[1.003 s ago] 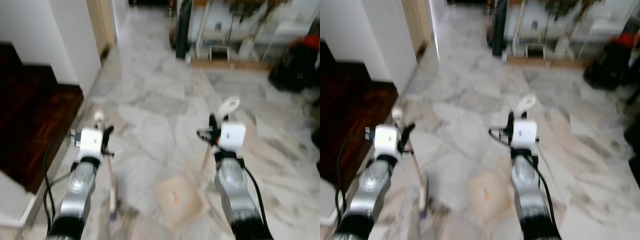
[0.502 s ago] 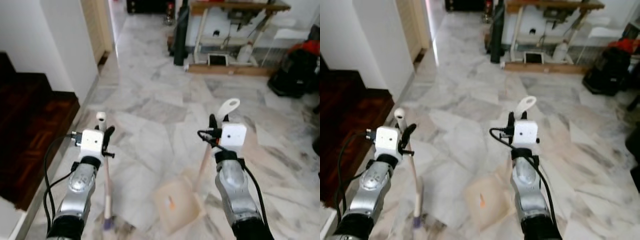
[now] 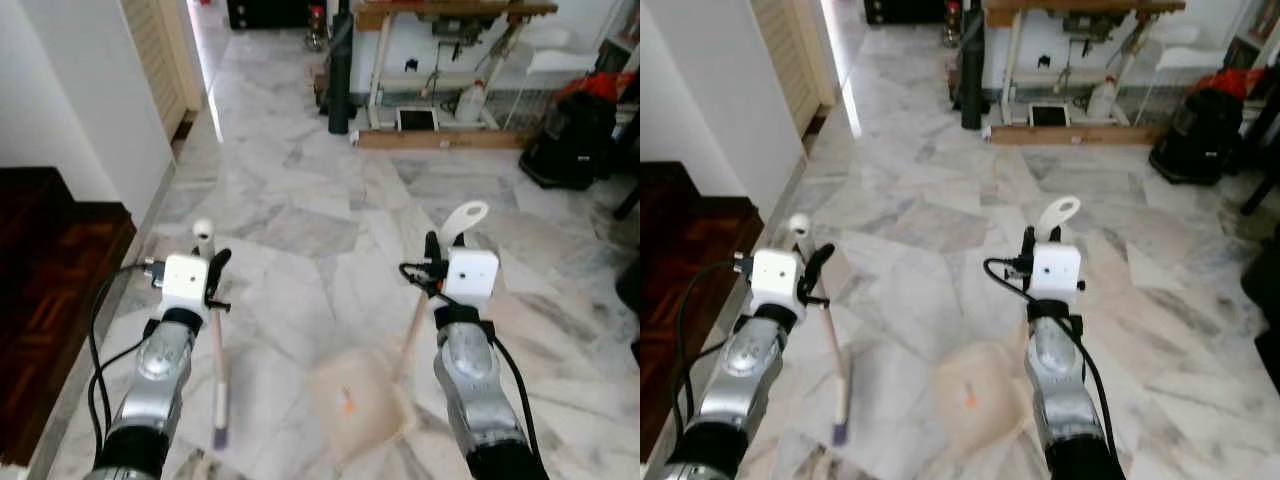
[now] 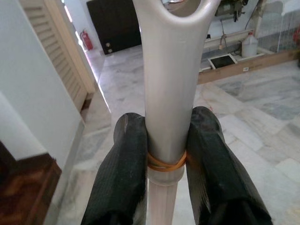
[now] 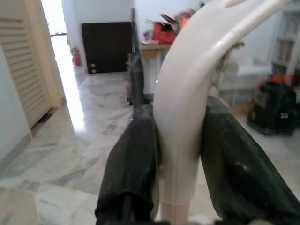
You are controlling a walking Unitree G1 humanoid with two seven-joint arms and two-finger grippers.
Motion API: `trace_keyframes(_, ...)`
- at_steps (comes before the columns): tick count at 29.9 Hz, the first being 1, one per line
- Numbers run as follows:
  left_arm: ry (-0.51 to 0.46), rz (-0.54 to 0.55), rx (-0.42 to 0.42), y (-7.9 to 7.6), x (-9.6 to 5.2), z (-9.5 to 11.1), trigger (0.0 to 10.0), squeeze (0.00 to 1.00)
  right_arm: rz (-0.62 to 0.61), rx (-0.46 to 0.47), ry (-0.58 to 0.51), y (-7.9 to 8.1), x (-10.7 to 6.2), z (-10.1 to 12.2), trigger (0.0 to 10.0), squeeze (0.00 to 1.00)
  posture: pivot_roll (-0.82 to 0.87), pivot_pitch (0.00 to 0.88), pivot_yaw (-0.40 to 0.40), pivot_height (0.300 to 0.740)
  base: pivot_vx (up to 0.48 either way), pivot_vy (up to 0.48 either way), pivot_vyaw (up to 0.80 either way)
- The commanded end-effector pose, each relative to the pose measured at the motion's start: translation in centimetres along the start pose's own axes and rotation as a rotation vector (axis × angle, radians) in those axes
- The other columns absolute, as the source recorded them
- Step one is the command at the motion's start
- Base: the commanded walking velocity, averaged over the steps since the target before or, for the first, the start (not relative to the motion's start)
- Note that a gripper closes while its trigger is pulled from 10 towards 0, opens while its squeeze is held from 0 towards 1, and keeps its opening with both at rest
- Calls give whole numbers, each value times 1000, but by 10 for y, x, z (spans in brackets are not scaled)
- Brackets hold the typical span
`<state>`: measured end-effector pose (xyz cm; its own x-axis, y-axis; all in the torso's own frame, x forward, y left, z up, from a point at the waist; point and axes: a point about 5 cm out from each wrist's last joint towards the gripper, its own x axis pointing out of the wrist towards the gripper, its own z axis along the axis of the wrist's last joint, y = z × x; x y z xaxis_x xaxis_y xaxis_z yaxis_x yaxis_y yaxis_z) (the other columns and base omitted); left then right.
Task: Sweep floor
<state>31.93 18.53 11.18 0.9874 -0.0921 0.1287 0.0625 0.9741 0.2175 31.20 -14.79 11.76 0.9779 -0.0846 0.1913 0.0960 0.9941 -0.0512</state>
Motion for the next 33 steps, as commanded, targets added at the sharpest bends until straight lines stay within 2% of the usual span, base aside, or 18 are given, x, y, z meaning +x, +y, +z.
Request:
trace_keyframes(1, -38, -17, 15, -2, 4, 8, 10000, 0, -20, -7, -55, -5, 6, 12, 10000, 0, -112, 20, 51, 740, 330, 0, 0)
trace_keyframes(17, -40, -22, 17, 0, 6, 8, 10000, 0, -26, -6, -60, -3, 8, 13, 10000, 0, -113, 20, 57, 740, 327, 0, 0)
trace_keyframes(33, -54, -17, 8, -1, 6, 9, 10000, 0, -24, -7, -64, -4, 10, 14, 10000, 0, -110, 20, 50, 740, 0, 0, 0)
